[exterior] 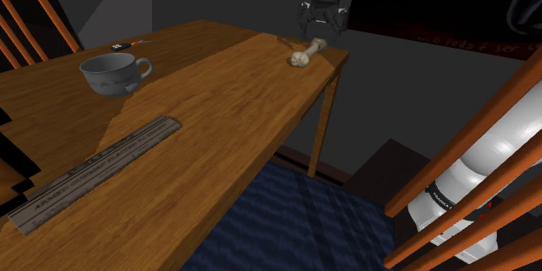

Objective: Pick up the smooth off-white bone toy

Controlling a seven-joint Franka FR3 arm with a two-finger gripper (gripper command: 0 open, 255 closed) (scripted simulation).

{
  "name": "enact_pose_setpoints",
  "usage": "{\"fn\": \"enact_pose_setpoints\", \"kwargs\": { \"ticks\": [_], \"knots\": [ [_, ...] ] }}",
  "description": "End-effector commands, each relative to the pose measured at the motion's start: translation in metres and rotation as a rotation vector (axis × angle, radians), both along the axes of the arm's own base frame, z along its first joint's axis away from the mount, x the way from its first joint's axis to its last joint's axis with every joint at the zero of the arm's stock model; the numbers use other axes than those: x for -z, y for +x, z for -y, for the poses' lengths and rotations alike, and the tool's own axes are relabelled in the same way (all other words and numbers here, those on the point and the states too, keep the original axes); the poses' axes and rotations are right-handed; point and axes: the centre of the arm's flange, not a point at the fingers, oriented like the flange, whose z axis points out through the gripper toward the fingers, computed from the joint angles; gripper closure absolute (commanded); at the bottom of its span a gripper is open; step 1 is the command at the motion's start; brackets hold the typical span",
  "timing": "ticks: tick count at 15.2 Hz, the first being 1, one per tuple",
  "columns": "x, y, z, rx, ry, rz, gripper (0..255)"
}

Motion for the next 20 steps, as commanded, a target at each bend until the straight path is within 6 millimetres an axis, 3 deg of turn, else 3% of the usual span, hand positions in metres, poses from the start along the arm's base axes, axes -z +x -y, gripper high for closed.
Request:
{"fn": "enact_pose_setpoints", "kwargs": {
  "ticks": [1,9,11,12,20],
  "knots": [
    [0.001,0.025,0.008,0.122,-0.003,0.0,0],
    [0.041,0.026,0.008,0.123,-0.003,0.0,0],
    [0.041,0.026,0.008,0.123,-0.003,0.0,0],
    [0.042,0.026,0.008,0.123,-0.003,0.0,255],
    [0.042,0.026,0.008,0.123,-0.003,0.0,255]
  ]
}}
